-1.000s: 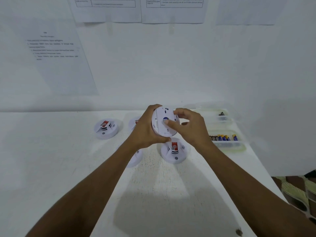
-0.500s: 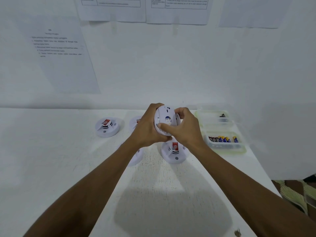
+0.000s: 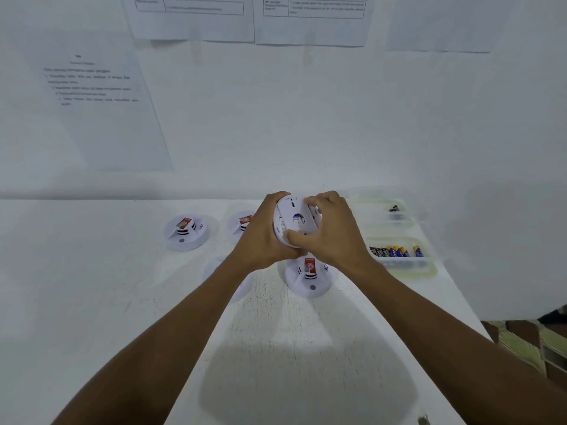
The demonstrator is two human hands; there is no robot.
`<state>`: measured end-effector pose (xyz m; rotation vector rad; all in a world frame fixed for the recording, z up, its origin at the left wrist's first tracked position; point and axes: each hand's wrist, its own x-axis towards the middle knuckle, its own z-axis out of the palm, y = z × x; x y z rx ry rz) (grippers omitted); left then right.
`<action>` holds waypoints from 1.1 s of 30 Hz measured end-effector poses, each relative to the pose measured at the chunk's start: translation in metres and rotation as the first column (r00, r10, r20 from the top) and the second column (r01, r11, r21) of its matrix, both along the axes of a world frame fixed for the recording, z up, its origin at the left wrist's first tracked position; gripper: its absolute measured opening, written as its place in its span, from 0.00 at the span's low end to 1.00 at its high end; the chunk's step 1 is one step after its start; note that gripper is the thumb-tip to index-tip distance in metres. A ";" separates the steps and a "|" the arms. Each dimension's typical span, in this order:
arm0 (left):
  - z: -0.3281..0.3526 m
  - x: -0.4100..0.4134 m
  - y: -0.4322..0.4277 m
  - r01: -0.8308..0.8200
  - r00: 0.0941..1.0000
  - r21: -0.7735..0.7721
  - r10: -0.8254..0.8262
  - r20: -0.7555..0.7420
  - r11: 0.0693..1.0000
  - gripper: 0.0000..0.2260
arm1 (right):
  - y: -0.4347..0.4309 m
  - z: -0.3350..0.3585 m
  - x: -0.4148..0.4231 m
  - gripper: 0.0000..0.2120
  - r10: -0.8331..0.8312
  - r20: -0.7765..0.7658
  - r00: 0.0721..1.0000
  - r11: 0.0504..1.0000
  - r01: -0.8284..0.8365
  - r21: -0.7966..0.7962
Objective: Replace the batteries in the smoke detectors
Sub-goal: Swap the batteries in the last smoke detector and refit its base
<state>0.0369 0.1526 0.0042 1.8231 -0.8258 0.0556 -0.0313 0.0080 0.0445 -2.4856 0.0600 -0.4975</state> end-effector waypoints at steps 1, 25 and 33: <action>-0.003 0.003 -0.001 0.006 1.000 0.005 -0.006 -0.008 1.000 0.36 | 0.000 0.000 0.000 0.33 0.008 -0.005 1.000 1.000 -0.008 0.004; -0.028 0.037 0.038 -0.100 0.993 0.130 0.108 -0.054 0.986 0.45 | -0.085 -0.056 0.096 0.24 0.033 -0.388 0.921 0.918 -0.181 -0.352; -0.025 0.036 0.029 -0.074 0.996 0.146 0.081 -0.046 0.987 0.45 | -0.073 -0.063 0.097 0.21 0.102 -0.459 0.883 0.947 -0.227 -0.226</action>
